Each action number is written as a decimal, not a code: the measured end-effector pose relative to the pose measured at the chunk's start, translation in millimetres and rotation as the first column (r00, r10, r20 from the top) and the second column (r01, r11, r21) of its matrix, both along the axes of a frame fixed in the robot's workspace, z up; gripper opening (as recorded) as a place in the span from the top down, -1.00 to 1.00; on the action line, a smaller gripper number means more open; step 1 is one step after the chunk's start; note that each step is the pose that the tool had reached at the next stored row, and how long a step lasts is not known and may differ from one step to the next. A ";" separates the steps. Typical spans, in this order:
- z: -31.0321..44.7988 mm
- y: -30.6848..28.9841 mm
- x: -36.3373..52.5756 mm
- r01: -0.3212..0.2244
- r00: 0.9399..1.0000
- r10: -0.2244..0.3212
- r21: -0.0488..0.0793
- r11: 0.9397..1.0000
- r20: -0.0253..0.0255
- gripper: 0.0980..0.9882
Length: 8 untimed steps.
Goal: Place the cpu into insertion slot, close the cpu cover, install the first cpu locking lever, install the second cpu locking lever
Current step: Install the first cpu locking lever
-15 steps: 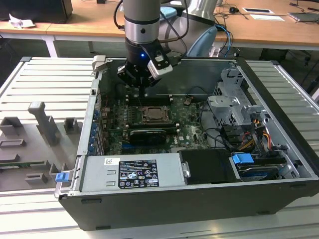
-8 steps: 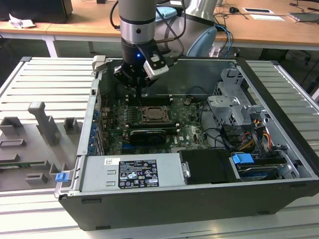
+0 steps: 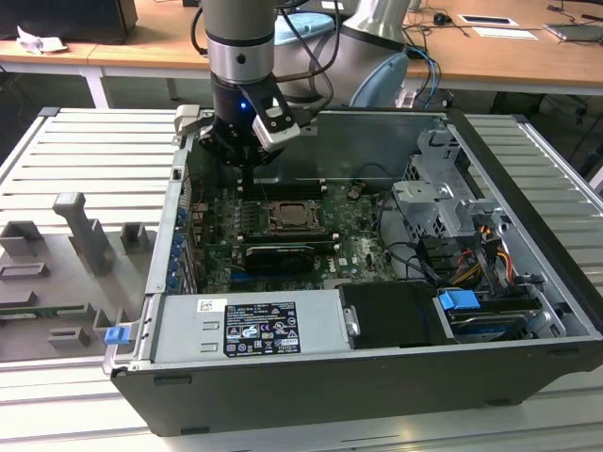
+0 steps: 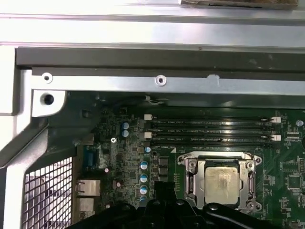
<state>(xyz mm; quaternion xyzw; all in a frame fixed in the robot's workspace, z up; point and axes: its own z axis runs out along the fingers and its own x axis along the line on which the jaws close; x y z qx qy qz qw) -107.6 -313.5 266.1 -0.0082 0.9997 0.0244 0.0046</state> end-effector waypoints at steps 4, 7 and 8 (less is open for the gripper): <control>-5.7 11.1 -0.2 0.000 1.000 0.000 0.000 1.000 0.000 0.98; -8.4 16.9 -0.2 0.000 1.000 0.000 0.000 1.000 0.000 0.98; -8.9 17.0 -0.1 0.000 1.000 0.000 0.000 1.000 0.000 0.98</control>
